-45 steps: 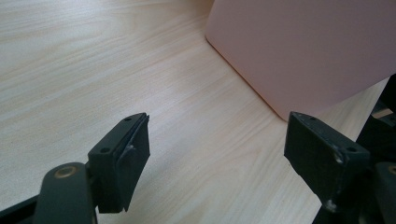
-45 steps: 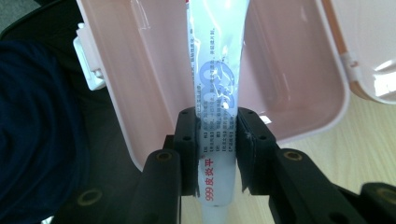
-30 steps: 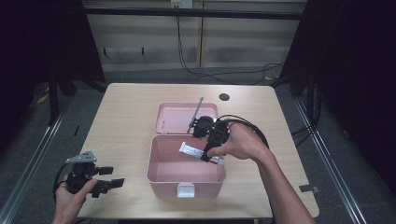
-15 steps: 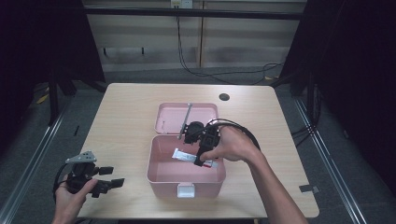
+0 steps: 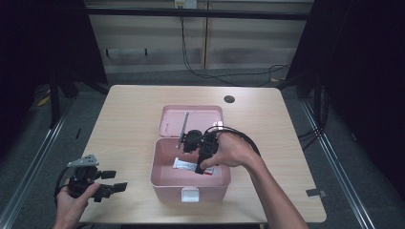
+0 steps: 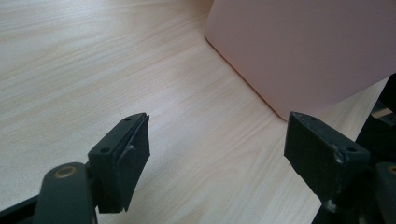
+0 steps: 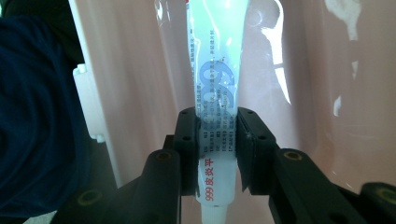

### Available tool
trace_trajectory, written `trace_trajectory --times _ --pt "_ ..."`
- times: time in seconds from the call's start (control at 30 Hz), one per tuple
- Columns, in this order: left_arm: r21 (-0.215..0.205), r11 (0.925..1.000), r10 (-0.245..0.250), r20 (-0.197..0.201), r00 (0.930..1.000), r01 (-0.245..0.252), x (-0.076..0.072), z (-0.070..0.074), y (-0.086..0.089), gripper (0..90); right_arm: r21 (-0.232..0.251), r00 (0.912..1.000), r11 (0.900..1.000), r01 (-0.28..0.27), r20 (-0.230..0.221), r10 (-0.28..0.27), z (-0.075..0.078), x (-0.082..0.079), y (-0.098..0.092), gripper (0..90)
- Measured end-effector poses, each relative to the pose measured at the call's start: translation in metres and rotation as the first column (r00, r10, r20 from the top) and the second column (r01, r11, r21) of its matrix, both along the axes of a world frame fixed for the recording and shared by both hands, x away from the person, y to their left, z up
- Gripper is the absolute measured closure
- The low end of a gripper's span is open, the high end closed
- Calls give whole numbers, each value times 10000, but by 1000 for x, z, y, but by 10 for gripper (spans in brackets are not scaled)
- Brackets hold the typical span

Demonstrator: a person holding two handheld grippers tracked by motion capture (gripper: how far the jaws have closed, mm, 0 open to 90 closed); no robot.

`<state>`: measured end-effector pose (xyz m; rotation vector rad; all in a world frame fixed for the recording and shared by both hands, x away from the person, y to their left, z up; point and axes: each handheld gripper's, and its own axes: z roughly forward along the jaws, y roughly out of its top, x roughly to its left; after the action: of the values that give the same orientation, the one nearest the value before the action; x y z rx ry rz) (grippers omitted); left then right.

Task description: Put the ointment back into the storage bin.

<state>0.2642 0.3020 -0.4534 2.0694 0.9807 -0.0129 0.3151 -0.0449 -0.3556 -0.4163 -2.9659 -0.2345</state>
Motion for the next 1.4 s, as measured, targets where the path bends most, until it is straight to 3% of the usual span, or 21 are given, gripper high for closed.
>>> trace_trajectory --times 0.5,1.03,1.4 --pt "-23 10000 -12 9 10000 12 0 0 0 222 -324 9976 9975 -632 -293 623 -26 0 17 716" --pt "-19 10000 -22 24 10000 22 0 0 0 222 -115 9919 9939 -1095 -663 1085 -52 -2 26 716" --pt "-17 10000 -34 24 10000 34 0 0 0 222 -234 9868 9906 -1348 -935 1320 -66 -3 30 716"
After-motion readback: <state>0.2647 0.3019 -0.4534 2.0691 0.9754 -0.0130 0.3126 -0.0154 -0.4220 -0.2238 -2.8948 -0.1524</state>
